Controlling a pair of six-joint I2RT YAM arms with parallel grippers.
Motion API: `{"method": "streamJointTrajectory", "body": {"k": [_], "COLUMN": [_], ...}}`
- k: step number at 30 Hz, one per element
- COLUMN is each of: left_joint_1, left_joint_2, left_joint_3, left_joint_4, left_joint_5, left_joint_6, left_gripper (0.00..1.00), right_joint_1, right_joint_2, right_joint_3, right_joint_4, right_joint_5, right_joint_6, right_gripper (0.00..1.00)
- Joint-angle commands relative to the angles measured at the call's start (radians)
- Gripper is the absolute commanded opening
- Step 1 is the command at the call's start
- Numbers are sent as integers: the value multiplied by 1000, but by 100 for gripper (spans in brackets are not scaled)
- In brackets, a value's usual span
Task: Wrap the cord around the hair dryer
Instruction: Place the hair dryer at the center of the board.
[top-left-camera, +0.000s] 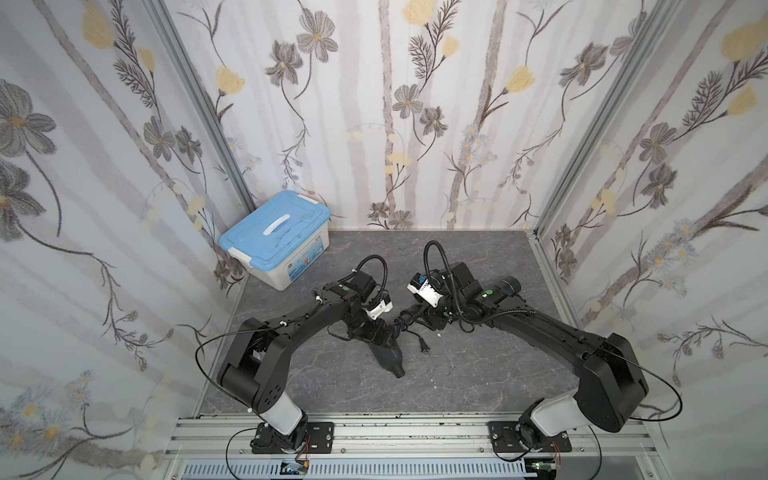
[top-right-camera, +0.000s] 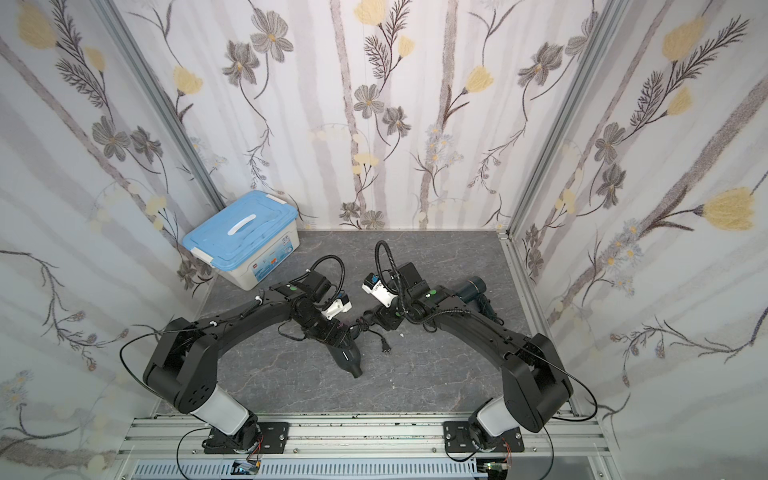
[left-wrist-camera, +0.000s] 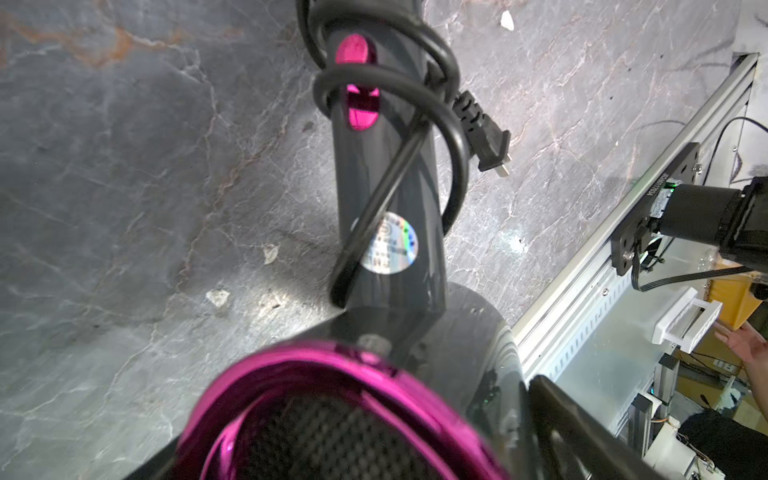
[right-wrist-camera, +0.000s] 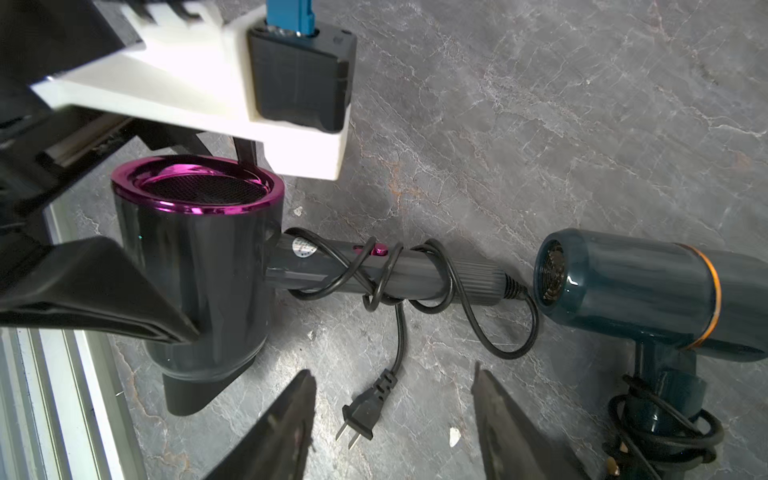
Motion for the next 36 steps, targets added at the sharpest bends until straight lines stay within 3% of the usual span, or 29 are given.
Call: {"method": "streamJointTrajectory", "body": {"k": [1,9,18,28,32,36], "left_joint_1": [8,33,48,53,52,54], "left_joint_2": [-11,-75,-176,-235,-313,-439], "left_joint_3": [-2,-8,-1,-6,-45,-109], "left_joint_4": [6,98,60,121,207,279], "left_joint_5": [11,71,-131,-147,-268,-491], "left_joint_6": [-22,-92,-120,-144,-172,-182], "left_gripper": [100,100,100,100,100,100], "right_joint_1": [-14,-17,-14,-22,-56,-125], "right_joint_2": [-16,-10,-3,-34,-98,-186], "right_joint_3": [-19,-33,-39,-76,-122,-182], "right_joint_4": [60,109,130,159,201,235], "right_joint_5": [-49,-123,-137,-136,-126,-107], "right_joint_6": [-10,30,45,74,127,177], "right_gripper": [63,65,67,68,69,74]}}
